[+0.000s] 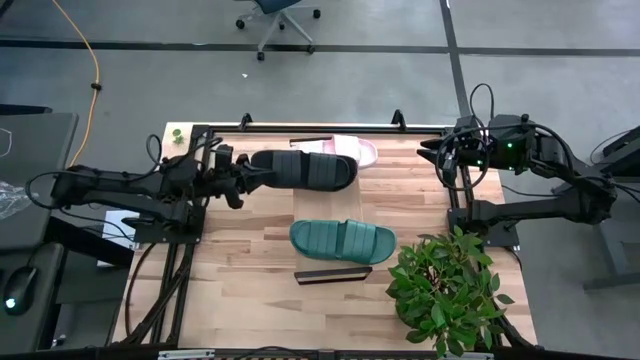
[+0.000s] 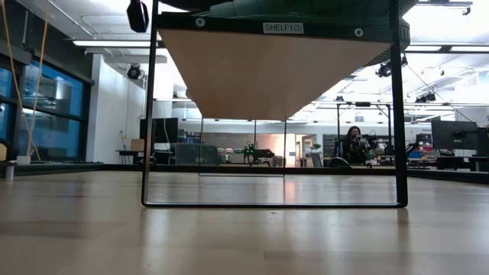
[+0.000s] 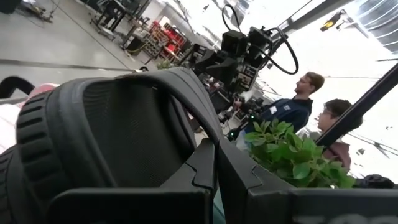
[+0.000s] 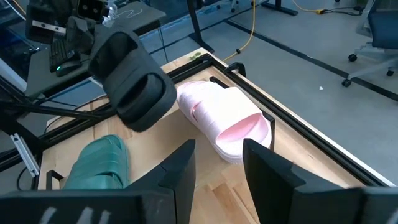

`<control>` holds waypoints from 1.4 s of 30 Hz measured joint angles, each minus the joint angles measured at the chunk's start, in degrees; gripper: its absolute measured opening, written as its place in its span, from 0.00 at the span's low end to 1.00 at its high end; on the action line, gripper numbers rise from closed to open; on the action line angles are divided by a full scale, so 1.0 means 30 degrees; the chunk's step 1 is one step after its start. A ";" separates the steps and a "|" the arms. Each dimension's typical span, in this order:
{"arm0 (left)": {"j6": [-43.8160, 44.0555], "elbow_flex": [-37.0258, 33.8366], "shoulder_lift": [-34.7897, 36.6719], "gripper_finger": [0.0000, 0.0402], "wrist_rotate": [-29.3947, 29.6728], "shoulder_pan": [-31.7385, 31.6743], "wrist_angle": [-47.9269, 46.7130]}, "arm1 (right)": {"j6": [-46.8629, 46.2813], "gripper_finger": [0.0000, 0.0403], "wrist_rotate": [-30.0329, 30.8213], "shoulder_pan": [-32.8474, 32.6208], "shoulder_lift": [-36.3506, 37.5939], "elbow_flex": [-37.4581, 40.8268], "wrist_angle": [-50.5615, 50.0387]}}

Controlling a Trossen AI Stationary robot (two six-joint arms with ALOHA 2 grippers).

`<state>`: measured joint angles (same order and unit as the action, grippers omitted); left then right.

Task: Pick and place slippers onto the shelf
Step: Put the black pair of slippers on the shelf

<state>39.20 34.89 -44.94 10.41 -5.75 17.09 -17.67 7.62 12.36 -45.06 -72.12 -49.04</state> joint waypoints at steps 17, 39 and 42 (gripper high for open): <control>0.1247 0.0000 -0.1522 0.00 0.2188 0.1722 0.0774 | 0.0202 0.31 0.0000 0.0000 0.0000 0.0003 0.0000; 0.3100 0.0000 -0.4789 0.00 0.1872 0.1700 0.4016 | 0.0348 0.31 -0.0714 -0.0003 0.0000 0.0003 -0.0015; 0.3467 0.0000 -0.4882 0.00 0.1952 0.1700 0.3960 | 0.0397 0.31 -0.0736 -0.0005 0.0000 -0.0002 -0.0015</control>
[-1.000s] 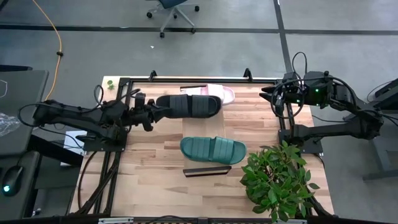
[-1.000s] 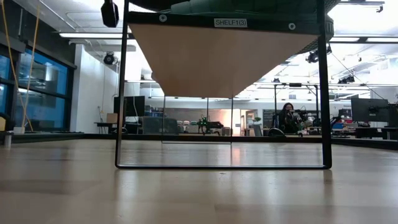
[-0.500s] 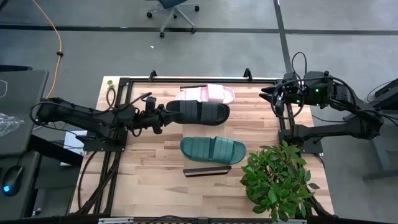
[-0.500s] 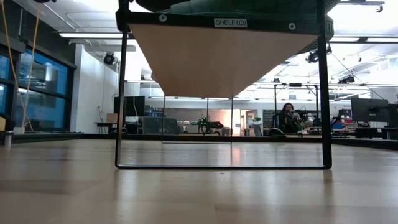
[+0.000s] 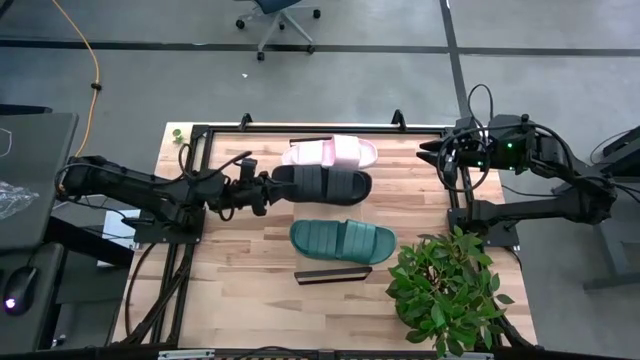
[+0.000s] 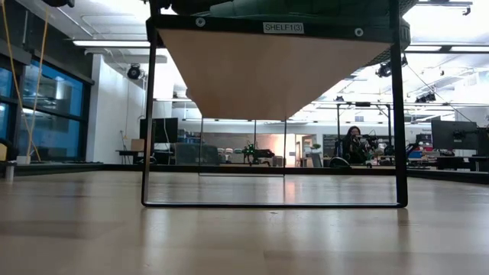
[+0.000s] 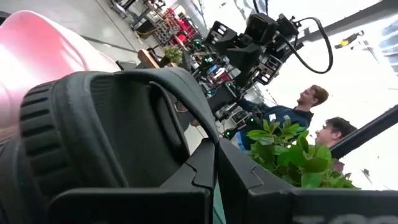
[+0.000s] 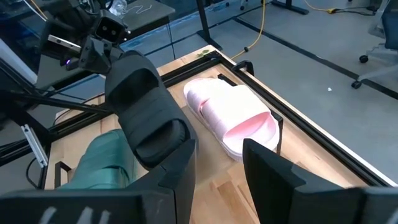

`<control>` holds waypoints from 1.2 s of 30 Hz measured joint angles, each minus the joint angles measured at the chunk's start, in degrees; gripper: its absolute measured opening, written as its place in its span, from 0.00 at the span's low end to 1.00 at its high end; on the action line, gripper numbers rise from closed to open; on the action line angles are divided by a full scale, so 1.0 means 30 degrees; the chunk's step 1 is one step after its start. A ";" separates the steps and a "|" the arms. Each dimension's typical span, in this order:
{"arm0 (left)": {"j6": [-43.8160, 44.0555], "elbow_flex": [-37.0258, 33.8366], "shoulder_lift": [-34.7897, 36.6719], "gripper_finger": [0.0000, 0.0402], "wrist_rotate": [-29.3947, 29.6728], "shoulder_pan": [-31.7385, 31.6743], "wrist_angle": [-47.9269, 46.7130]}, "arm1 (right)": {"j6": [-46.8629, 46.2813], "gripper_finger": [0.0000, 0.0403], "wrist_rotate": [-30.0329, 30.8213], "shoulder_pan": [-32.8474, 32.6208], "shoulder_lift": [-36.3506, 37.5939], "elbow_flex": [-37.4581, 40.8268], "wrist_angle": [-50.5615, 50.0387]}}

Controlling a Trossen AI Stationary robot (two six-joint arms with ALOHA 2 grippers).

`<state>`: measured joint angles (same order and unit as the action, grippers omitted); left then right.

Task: Pick and place slippers onto the shelf
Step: Put the black pair of slippers on the shelf

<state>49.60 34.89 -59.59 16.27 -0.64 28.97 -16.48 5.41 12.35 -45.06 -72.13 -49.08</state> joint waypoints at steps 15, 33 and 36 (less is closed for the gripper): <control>0.1132 -0.0007 -0.1365 0.00 0.0360 0.0015 0.0728 | 0.0142 0.31 -0.0581 0.0005 0.0000 0.0005 0.0000; 0.2430 -0.0007 -0.2563 0.00 0.0571 0.0018 0.1120 | 0.0505 0.31 -0.0910 0.0005 0.0007 0.0005 0.0000; 0.2684 0.0005 -0.2759 0.00 0.0600 0.0015 0.1124 | 0.0512 0.31 -0.0976 0.0005 0.0010 0.0003 -0.0002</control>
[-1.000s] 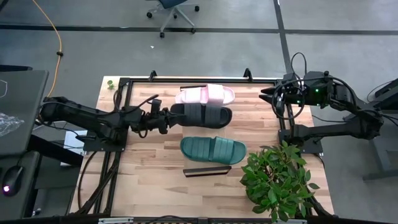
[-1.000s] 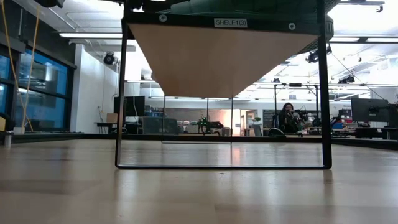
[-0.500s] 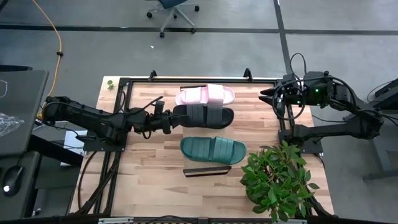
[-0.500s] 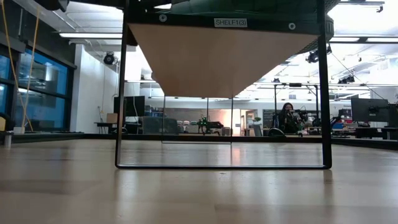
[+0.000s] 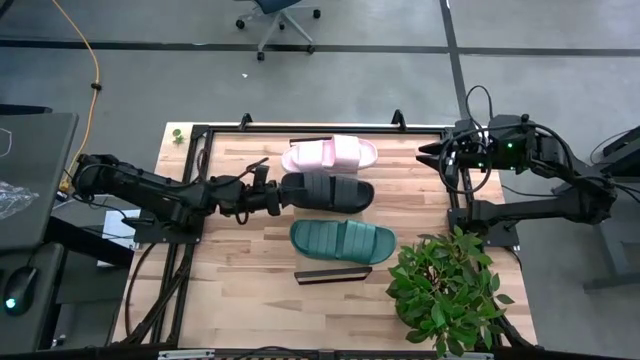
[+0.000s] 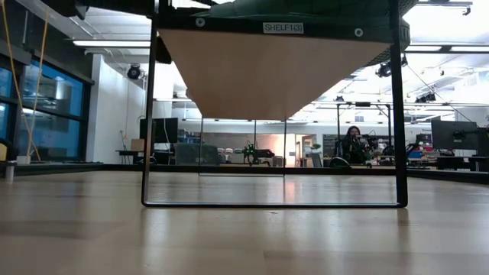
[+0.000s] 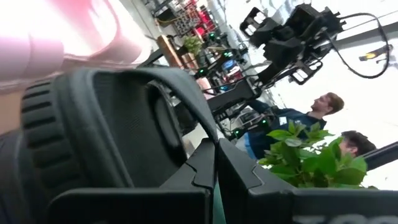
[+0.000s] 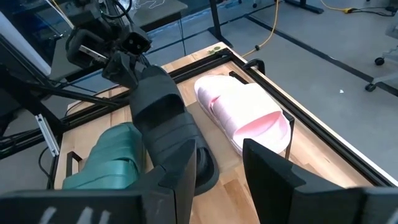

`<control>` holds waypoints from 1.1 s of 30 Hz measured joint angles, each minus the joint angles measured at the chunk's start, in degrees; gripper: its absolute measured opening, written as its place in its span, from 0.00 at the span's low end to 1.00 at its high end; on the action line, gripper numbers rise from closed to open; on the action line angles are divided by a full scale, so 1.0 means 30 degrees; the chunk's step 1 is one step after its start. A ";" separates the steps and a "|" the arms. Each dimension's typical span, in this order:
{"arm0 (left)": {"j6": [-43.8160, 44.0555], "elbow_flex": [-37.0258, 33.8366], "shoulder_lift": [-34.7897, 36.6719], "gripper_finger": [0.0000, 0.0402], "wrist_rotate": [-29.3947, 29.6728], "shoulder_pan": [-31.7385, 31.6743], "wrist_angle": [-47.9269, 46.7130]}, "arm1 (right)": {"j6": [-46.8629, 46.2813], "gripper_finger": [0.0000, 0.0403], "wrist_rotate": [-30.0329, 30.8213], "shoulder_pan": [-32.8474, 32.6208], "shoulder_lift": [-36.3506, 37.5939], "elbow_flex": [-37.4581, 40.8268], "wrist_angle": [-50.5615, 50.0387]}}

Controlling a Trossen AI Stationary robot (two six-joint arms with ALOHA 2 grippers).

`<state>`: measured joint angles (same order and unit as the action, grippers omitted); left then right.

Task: Pick and place slippers onto the shelf
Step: Put the black pair of slippers on the shelf

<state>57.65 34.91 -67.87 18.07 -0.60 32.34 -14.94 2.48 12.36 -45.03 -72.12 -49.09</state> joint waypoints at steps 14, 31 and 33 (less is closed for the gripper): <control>0.0460 -0.0005 -0.0637 0.00 0.0050 0.0000 0.0094 | 0.0198 0.31 -0.0408 -0.0007 -0.0002 0.0002 -0.0005; 0.0826 -0.0005 -0.0615 0.00 0.0283 -0.0044 -0.1244 | 0.0176 0.31 -0.0541 -0.0001 -0.0002 0.0002 -0.0005; 0.0863 -0.0005 -0.0615 0.00 0.0283 -0.0044 -0.1300 | 0.0147 0.31 -0.0594 -0.0007 -0.0002 0.0002 -0.0005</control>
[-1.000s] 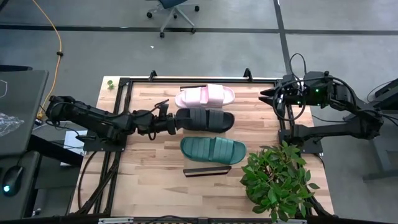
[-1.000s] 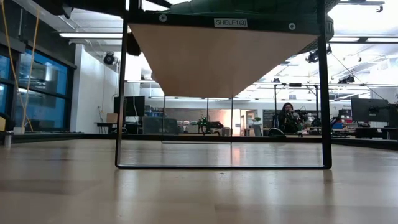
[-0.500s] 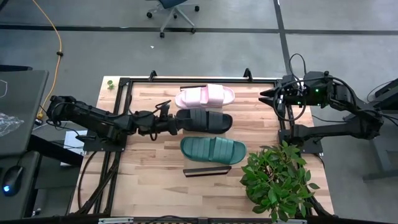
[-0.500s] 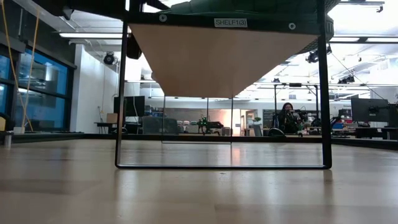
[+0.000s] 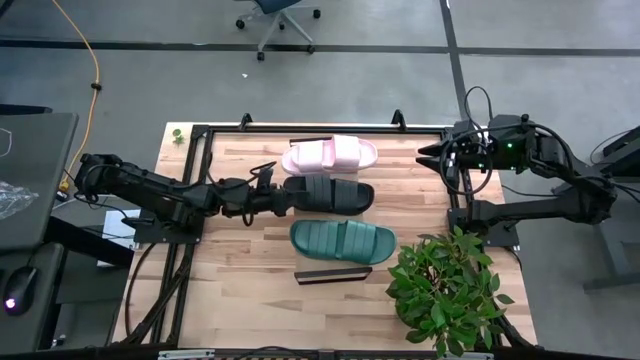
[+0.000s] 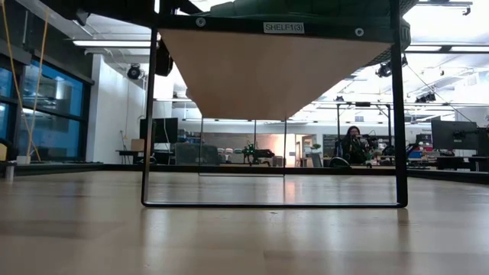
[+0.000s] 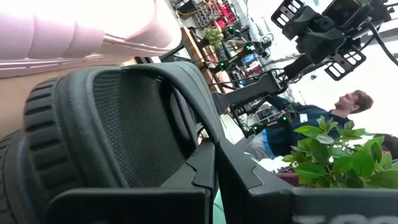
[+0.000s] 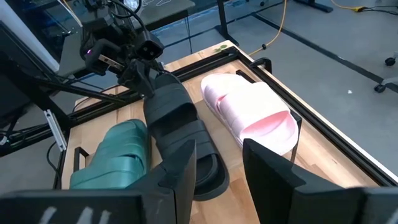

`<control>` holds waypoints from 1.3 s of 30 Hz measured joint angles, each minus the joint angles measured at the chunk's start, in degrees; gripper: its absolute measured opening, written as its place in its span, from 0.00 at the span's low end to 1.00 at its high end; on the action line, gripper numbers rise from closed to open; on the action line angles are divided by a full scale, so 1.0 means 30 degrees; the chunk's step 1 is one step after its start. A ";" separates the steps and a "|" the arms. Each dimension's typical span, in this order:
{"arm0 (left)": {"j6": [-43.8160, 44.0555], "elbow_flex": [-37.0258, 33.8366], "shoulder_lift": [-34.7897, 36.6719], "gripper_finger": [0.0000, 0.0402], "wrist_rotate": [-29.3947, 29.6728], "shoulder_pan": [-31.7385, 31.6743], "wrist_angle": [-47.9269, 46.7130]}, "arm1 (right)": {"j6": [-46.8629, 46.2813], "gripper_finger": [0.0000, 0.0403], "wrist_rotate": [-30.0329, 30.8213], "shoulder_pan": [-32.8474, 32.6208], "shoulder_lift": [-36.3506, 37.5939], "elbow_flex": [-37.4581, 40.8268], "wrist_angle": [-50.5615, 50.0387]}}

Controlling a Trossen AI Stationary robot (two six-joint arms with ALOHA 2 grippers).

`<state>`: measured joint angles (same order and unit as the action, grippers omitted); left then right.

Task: Pick and place slippers onto the shelf
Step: Put the black pair of slippers on the shelf

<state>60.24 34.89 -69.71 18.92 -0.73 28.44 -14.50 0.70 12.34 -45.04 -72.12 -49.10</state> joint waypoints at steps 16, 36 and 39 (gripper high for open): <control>0.0090 0.0002 0.0007 0.00 -0.0018 0.0000 -0.0494 | -0.0068 0.31 -0.0186 0.0000 0.0000 0.0000 0.0000; 0.0074 0.0003 -0.0015 0.13 -0.0095 0.0000 -0.0558 | 0.0064 0.31 -0.0186 0.0007 0.0000 0.0000 0.0000; 0.0068 0.0000 -0.0015 0.16 -0.0101 0.0000 -0.0552 | 0.0064 0.31 -0.0185 0.0006 0.0000 -0.0006 0.0000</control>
<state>60.45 34.89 -69.76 18.61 -0.73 26.79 -14.31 0.15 12.36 -45.04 -72.14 -49.10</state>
